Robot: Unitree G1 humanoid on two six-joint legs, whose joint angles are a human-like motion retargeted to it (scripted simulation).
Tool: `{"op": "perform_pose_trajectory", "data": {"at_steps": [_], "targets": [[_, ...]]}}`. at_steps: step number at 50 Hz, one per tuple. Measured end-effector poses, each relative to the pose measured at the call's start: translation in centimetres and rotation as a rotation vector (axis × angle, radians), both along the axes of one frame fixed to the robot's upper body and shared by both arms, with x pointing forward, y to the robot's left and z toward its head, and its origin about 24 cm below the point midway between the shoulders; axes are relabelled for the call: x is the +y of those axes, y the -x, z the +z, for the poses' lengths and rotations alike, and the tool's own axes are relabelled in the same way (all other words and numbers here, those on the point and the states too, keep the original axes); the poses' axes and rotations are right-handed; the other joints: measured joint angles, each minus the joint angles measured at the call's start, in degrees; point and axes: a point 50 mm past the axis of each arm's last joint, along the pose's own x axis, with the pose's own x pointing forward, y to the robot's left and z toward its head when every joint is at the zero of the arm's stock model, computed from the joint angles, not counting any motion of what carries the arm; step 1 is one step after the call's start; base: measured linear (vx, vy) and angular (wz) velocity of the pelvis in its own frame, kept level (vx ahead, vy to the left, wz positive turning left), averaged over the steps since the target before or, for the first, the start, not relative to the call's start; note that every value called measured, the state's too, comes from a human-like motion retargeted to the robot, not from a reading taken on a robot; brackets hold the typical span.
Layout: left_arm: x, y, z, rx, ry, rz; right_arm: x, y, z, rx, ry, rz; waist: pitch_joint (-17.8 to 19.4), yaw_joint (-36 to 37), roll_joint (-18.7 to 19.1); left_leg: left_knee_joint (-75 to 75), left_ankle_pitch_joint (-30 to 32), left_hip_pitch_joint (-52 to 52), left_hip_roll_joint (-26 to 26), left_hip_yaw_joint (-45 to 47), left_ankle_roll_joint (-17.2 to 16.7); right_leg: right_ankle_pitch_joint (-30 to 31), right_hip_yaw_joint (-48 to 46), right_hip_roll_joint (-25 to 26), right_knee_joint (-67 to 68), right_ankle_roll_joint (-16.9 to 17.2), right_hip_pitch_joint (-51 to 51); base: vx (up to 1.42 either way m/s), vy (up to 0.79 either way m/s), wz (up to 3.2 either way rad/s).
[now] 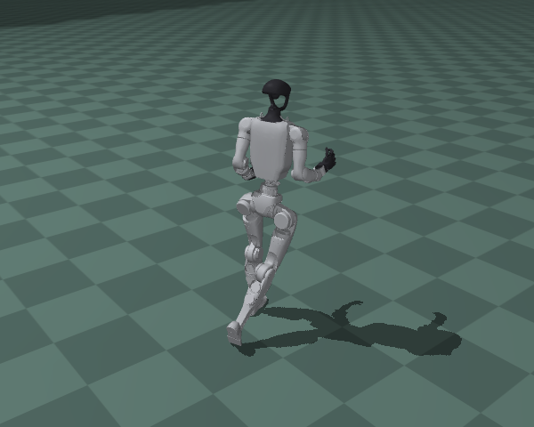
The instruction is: Walk run
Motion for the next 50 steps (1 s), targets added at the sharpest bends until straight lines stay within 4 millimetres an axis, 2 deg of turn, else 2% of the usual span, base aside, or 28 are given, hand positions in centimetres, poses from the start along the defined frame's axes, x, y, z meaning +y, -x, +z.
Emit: {"op": "perform_pose_trajectory", "data": {"at_steps": [2,3,5,7,10,12,14,17,18,19,20,22,23,25,27,29,30,32,34,36,38,40,42,43,45,47,48,50], "targets": [[-0.2,-1.0,0.5,-0.025,-0.003,-0.037,-0.7,1.7,-2.3,0.112,0.036,-0.006,0.8,-2.0,-2.6,8.1,-7.3,2.2,-2.1,-1.1,-0.4,0.0,0.9,-1.0,22.4,3.7,-5.4,1.32,0.09,0.55],[-0.2,-1.9,0.8,-0.052,0.003,-0.046,-0.9,2.5,-3.5,0.173,0.051,-0.004,1.1,-3.5,-3.8,11.4,-10.2,2.5,-6.5,-3.9,0.6,0.0,-0.8,-3.8,31.7,4.7,-8.7,1.09,0.02,0.19],[0.1,-3.9,1.6,-0.101,0.015,-0.064,-0.5,4.2,-6.2,0.302,0.037,0.001,0.8,-3.9,-3.2,11.7,-12.7,5.4,-3.7,0.7,1.2,0.0,-3.5,-5.8,37.5,5.0,-13.7,1.13,-0.06,-0.48],[-0.5,-5.4,2.3,-0.134,0.012,-0.093,0.0,6.9,-8.8,0.438,-0.018,0.004,0.1,-2.9,1.4,7.9,-12.0,8.3,1.7,-0.6,0.6,-2.3,-4.8,1.2,31.8,3.2,-18.7,1.0,-0.18,-0.44],[-1.4,-7.5,3.7,-0.205,0.004,-0.094,-0.1,11.3,-11.2,0.602,-0.076,0.015,0.7,-5.8,4.8,4.2,-9.9,13.1,2.3,-3.7,0.8,-14.3,-5.6,3.5,27.6,7.9,-26.1,1.33,-0.2,0.7],[-1.9,-8.1,4.4,-0.245,0.01,-0.087,-0.5,13.7,-11.8,0.674,-0.085,0.019,0.2,-9.3,6.5,0.1,-4.6,16.5,1.6,-5.5,-0.3,-20.9,-8.3,0.4,21.3,10.7,-30.4,0.94,-0.1,0.99],[-2.0,-8.2,4.9,-0.273,0.024,-0.085,-1.1,15.5,-12.1,0.727,-0.07,0.014,-0.6,-12.7,7.2,-2.8,1.5,20.0,0.7,-6.2,-2.2,-24.4,-11.3,-3.2,12.0,11.2,-33.2,1.2,-0.21,0.69],[-1.5,-7.9,5.0,-0.284,0.048,-0.088,-1.4,16.8,-12.3,0.772,-0.049,-0.017,-1.7,-17.5,6.8,-5.2,11.7,25.3,-1.9,-7.2,-4.8,-29.0,-10.3,-5.4,-3.0,12.5,-35.7,1.21,-0.29,0.49],[-1.3,-7.8,4.9,-0.28,0.057,-0.095,-1.3,16.6,-12.4,0.769,-0.051,-0.033,-1.9,-18.7,6.5,-5.5,15.3,27.1,-2.3,-7.1,-6.0,-30.3,-7.3,-5.0,-7.1,14.8,-35.7,1.41,-0.42,0.23],[-1.1,-7.7,4.7,-0.272,0.064,-0.101,-1.0,16.2,-12.3,0.755,-0.06,-0.052,-2.1,-19.4,6.6,-5.1,18.7,28.6,-2.2,-6.5,-7.7,-28.1,-6.4,-5.1,-9.3,13.6,-35.5,1.56,-0.48,0.07],[-0.9,-7.5,4.5,-0.263,0.071,-0.106,-0.7,15.7,-12.2,0.734,-0.072,-0.072,-2.3,-19.9,6.7,-4.4,22.1,30.1,-1.8,-5.7,-9.7,-24.3,-6.6,-5.4,-10.5,10.6,-35.3,1.36,-0.39,-0.05],[-0.5,-7.0,4.1,-0.24,0.074,-0.108,0.0,14.0,-11.8,0.669,-0.104,-0.12,-3.1,-20.4,7.5,2.2,29.5,29.9,-0.8,-4.5,-15.1,-28.2,-12.4,-4.8,-6.3,2.4,-34.3,1.34,-0.42,-0.21],[-0.1,-6.6,3.7,-0.226,0.066,-0.106,0.3,13.0,-11.5,0.632,-0.12,-0.139,-3.4,-20.3,7.4,8.6,32.7,28.6,-0.4,-3.2,-17.4,-31.5,-8.1,-3.6,-3.5,0.7,-33.5,1.5,-0.53,-0.44],[-0.2,-5.7,2.8,-0.193,0.052,-0.139,0.4,10.5,-10.6,0.53,-0.169,-0.196,-1.7,-18.2,9.7,29.1,33.8,22.2,4.2,-2.9,-18.8,-37.2,-3.1,3.8,1.5,-2.1,-31.1,1.31,-0.39,-0.49],[-1.0,-5.4,1.6,-0.131,0.079,-0.148,-0.1,7.5,-9.4,0.424,-0.196,-0.208,-2.5,-16.0,7.8,36.8,32.8,16.5,-0.6,-7.0,-16.9,-37.2,-1.4,1.1,-0.8,-0.6,-26.8,1.07,-0.21,-0.35],[-1.3,-4.8,0.7,-0.079,0.088,-0.118,0.0,4.9,-7.9,0.329,-0.197,-0.164,-3.5,-15.5,5.0,36.6,26.1,12.1,-3.8,-6.2,-11.7,-36.6,0.1,-1.2,-3.7,-0.5,-22.6,1.28,-0.21,-0.4],[-1.1,-4.3,0.4,-0.065,0.08,-0.101,0.0,3.7,-6.9,0.279,-0.19,-0.141,-3.5,-15.1,4.1,36.6,22.0,9.7,-3.7,-4.9,-9.1,-36.1,1.5,-1.1,-5.1,-0.3,-20.4,1.32,-0.2,-0.86],[-0.6,-3.3,0.0,-0.046,0.061,-0.085,-0.4,1.9,-5.0,0.188,-0.14,-0.101,-3.1,-12.0,2.2,34.1,13.9,4.9,-0.7,1.8,-4.4,-31.0,1.5,-1.8,-8.8,-0.3,-15.9,1.01,-0.16,-1.28],[-0.1,-2.4,-0.4,-0.02,0.043,-0.09,-0.7,0.7,-3.2,0.12,-0.07,-0.056,-2.6,-8.7,1.0,26.7,9.1,1.2,1.2,6.5,-2.2,-24.5,-2.0,-3.1,-11.8,0.8,-12.2,1.12,-0.17,-1.37],[0.3,-1.7,-0.6,0.002,0.02,-0.106,-0.8,0.0,-1.7,0.076,-0.003,-0.021,-2.0,-6.0,1.1,15.6,6.2,-1.0,1.7,8.1,-0.5,-18.8,-2.3,-1.9,-13.9,1.3,-8.4,1.26,-0.18,-1.05],[0.6,-1.1,-0.7,0.013,-0.008,-0.115,-1.1,-0.4,-0.9,0.06,0.047,-0.006,-1.0,-3.6,1.5,4.0,2.9,-1.2,0.2,7.0,1.0,-13.8,-2.8,-0.3,-15.1,0.9,-4.2,1.16,-0.13,-0.79],[0.7,-0.9,-0.5,0.01,-0.033,-0.118,-1.3,-0.3,-0.7,0.074,0.07,0.003,-0.4,-1.3,1.2,-4.1,0.0,-0.8,-0.5,5.4,-2.2,-9.7,-5.6,-0.7,-14.9,0.9,-0.1,1.39,-0.1,-0.73],[0.8,-1.0,-0.2,-0.006,-0.058,-0.117,-1.2,0.2,-1.2,0.106,0.06,0.017,0.0,-0.5,1.4,-5.7,2.8,-0.4,-0.2,6.3,1.4,-4.7,-5.8,-0.1,-11.3,2.0,2.3,1.12,-0.11,-0.4],[0.7,-1.2,0.0,-0.016,-0.065,-0.115,-1.0,0.7,-1.7,0.128,0.049,0.028,-0.1,-0.4,1.4,-4.4,3.4,-0.2,-0.7,7.1,6.3,-1.5,-5.8,0.1,-7.9,3.4,2.4,1.29,-0.06,0.1],[0.3,-1.1,0.0,-0.023,-0.058,-0.122,-1.1,2.6,-3.5,0.211,0.034,0.037,-0.7,-2.8,-0.4,3.3,-3.1,1.7,-5.0,5.8,10.4,0.0,-6.7,-2.0,10.4,8.0,-1.3,1.57,0.0,0.98],[0.6,-2.6,0.7,-0.079,-0.043,-0.096,-1.3,4.4,-5.9,0.323,0.013,0.043,0.1,-6.8,-1.6,10.5,-7.5,0.9,-7.9,-1.6,8.1,0.0,-8.7,-5.1,28.4,7.9,-8.3,1.31,-0.02,0.99],[0.7,-3.3,1.1,-0.099,-0.043,-0.085,-0.8,5.4,-7.5,0.396,-0.023,0.045,0.2,-6.7,-0.2,11.2,-8.7,2.3,-4.5,1.7,8.0,0.0,-9.3,-4.5,31.0,6.6,-10.7,1.11,-0.11,-0.01],[0.1,-4.4,1.9,-0.142,-0.053,-0.083,0.0,8.0,-9.9,0.522,-0.128,0.028,0.0,-4.7,3.9,10.2,-10.4,5.6,0.1,1.6,7.5,-3.8,-10.0,-1.2,30.5,3.3,-15.4,1.19,-0.16,-0.4]]}}
